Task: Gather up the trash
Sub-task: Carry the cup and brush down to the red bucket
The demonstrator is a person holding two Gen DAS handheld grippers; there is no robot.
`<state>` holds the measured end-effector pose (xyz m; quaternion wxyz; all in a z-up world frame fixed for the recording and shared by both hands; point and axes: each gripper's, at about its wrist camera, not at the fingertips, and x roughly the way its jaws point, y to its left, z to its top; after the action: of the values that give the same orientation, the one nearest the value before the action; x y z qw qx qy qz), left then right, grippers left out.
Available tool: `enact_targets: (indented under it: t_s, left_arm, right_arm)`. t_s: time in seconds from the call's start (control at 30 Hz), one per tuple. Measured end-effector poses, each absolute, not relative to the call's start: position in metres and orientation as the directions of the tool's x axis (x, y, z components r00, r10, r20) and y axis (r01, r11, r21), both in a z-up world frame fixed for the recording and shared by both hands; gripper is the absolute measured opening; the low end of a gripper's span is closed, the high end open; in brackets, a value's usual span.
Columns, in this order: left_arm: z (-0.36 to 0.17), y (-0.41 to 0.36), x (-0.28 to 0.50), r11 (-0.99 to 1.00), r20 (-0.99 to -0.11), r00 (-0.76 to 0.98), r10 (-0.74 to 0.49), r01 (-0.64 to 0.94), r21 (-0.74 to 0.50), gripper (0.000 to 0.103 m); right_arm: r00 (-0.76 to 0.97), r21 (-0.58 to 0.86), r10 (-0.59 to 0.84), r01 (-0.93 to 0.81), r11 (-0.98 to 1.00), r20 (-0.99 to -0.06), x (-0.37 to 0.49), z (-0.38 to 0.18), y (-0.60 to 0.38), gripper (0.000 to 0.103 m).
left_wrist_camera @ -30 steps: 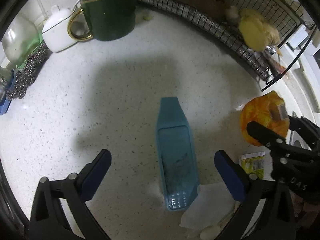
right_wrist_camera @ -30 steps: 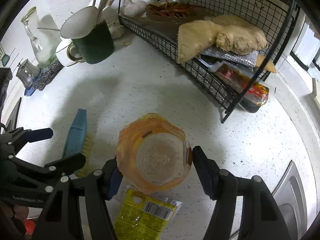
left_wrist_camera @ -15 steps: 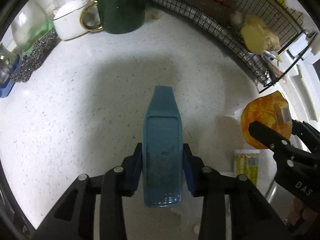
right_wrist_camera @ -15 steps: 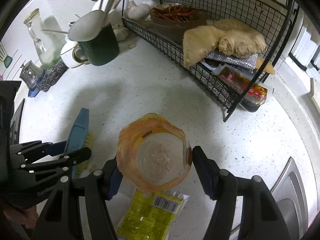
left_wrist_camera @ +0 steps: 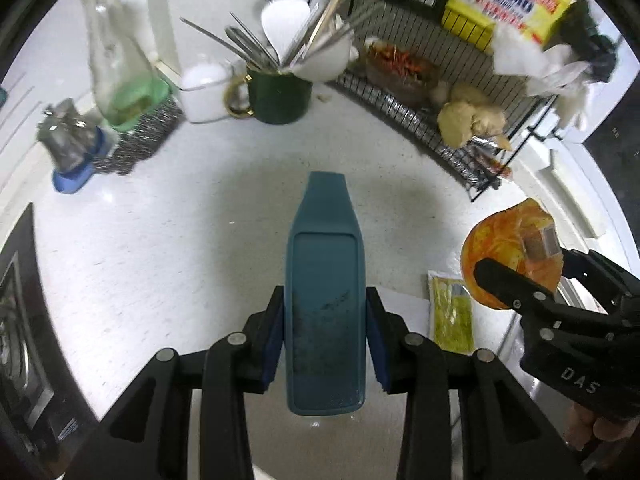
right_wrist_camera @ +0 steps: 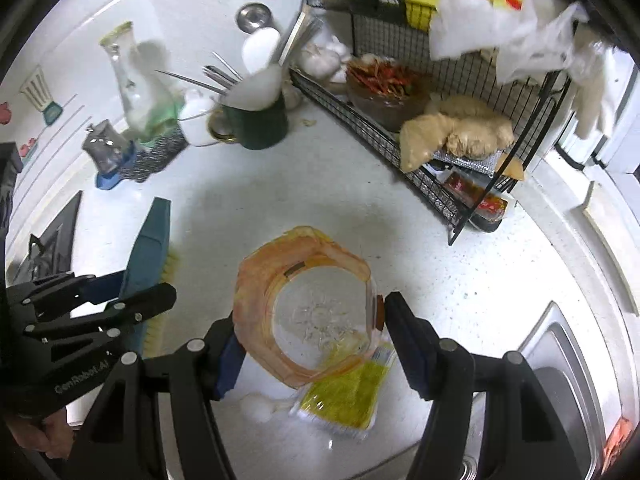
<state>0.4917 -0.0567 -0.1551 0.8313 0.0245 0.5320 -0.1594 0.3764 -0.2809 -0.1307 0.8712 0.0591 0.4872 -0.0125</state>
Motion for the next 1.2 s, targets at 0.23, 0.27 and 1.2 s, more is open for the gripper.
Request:
enact_targets:
  t_s: [0.23,0.27,1.2]
  left_arm:
    - [-0.125,-0.023,0.437,0.948,-0.866,0.435,-0.246,0.292,-0.123,0.035]
    - [-0.123,-0.015,0.427,0.948,-0.865,0.435,-0.250,0.292,-0.127,0.035]
    - [-0.167,0.117,0.190,0.934,-0.903,0.340,-0.261,0.324,-0.147,0.035]
  right_arm:
    - [0.565,0.068,0.025,0.055,0.996,-0.825,0.336,-0.106,-0.243,0.063]
    - [0.567,0.070,0.031,0.048,0.996,-0.823,0.330,-0.104,-0.236,0.063]
    - [0.525,0.077,0.035,0.058,0.995,-0.850,0.123,-0.134,-0.082,0.063]
